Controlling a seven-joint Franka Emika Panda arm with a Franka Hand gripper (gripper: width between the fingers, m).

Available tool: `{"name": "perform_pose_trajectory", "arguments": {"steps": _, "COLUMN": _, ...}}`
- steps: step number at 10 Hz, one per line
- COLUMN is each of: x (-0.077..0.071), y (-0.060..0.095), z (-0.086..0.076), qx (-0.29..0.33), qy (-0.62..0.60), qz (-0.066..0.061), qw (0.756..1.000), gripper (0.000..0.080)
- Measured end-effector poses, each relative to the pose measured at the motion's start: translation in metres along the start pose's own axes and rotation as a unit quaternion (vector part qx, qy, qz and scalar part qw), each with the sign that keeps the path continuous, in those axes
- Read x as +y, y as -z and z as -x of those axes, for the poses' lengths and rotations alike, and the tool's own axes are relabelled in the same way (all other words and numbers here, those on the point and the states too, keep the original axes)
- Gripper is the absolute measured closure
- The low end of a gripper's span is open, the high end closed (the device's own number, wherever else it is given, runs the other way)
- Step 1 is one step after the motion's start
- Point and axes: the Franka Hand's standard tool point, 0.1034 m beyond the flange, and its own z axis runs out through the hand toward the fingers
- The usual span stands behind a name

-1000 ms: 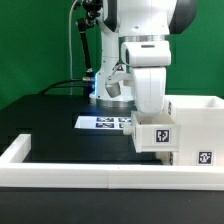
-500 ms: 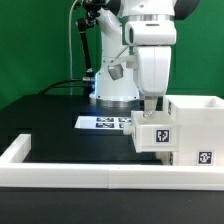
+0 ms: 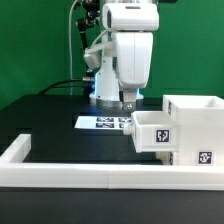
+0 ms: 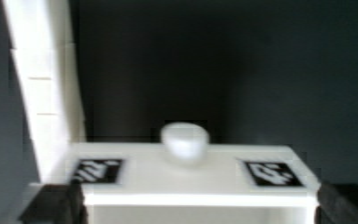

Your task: Assemble drawer

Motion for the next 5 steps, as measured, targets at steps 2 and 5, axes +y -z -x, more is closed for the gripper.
{"name": "perform_pose_trajectory", "arguments": {"steps": 2, "x": 0.014, "y": -0.007, "z": 0.0, "qx": 0.006, "qy": 0.001, "qz": 0.002, "qw": 1.0, "gripper": 0.015}}
{"name": "perform_pose_trajectory", "arguments": {"steps": 5, "x": 0.004, "y": -0.018, "z": 0.015, "qx": 0.068, "qy": 0.01, "qz": -0.006, "qw": 0.998, "gripper": 0.015}}
